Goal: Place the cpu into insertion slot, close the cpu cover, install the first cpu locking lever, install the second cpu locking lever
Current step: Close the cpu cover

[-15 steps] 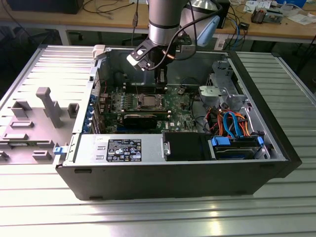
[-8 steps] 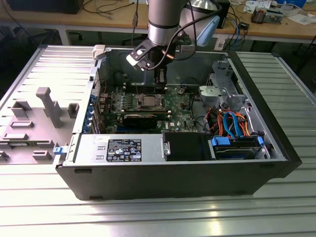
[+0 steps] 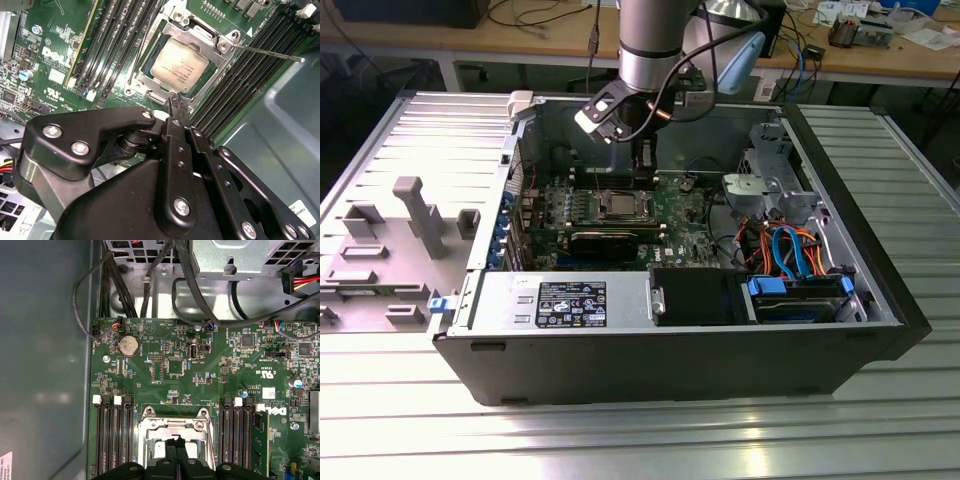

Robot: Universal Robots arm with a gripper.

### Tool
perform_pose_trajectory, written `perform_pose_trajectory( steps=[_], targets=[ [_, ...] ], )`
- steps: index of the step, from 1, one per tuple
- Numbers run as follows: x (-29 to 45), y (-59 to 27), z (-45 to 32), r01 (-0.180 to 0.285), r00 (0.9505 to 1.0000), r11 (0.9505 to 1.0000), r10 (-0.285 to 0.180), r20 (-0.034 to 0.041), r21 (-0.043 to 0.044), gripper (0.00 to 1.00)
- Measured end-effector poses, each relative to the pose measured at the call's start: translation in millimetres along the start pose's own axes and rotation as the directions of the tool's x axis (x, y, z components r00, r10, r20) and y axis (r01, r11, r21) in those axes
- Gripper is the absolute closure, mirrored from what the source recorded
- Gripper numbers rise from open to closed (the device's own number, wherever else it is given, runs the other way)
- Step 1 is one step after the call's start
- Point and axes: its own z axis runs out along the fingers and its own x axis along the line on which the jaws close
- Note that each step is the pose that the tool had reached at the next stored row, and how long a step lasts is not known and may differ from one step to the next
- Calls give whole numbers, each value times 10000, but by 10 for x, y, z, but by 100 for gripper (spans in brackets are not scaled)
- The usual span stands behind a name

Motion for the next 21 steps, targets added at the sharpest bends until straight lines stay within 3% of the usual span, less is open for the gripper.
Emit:
perform_pose_trajectory(
  steps=[21],
  targets=[
    [1, -46, 0, 0, 10000, 10000, 0, 0, 1, 89]
  ],
)
